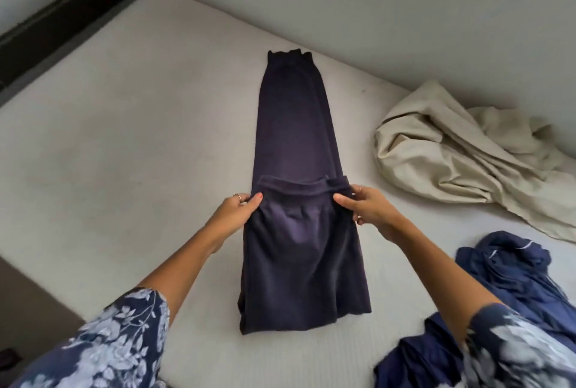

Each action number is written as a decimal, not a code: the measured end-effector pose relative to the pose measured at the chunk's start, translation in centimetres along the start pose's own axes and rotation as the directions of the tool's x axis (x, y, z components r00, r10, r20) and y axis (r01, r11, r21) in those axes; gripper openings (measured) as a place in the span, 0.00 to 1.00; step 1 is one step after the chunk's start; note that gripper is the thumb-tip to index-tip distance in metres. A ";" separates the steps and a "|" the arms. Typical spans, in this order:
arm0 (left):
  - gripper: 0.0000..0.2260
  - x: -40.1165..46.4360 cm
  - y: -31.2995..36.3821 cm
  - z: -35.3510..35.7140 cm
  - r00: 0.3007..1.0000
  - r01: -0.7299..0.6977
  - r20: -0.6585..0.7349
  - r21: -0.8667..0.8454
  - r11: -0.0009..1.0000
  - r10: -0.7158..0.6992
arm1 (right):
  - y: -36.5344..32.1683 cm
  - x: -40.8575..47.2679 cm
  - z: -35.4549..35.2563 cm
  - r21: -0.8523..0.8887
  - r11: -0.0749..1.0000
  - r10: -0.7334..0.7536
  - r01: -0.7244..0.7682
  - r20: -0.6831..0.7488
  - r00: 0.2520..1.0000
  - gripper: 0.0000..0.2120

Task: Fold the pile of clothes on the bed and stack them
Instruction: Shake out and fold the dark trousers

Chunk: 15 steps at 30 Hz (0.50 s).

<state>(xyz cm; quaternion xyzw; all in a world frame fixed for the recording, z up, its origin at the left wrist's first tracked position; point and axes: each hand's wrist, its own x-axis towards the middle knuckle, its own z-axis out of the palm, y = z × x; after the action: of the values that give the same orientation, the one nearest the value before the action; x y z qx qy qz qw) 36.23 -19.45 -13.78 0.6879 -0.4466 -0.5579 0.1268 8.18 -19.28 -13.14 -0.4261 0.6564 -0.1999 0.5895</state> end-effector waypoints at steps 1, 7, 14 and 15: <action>0.26 1.3 -0.6 0.4 1.000 0.010 -0.016 0.005 1.000 -0.010 | 0.8 1.3 0.4 -0.002 1.000 0.016 -0.016 -0.035 0.999 0.12; 0.40 1.1 -3.9 3.3 0.976 -0.062 -0.138 0.576 0.815 0.171 | 7.8 -1.4 6.2 -0.574 0.817 -0.311 0.059 -0.352 0.883 0.29; 0.32 -5.9 -11.5 7.0 0.525 -0.703 0.510 0.711 0.010 0.681 | 16.5 -9.9 9.9 -0.935 0.108 -0.533 0.339 0.233 0.813 0.34; 0.33 -6.7 -13.2 7.5 0.506 -0.726 0.619 0.682 -0.091 0.600 | 17.2 -10.2 9.7 -0.945 0.048 -0.501 0.324 0.258 0.826 0.36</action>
<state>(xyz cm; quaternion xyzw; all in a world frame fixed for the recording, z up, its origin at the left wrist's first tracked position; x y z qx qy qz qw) 36.04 -4.40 -20.84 0.2793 -0.9534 -0.1060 -0.0428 11.22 0.68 -22.33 -0.8508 0.5181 0.0693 0.0539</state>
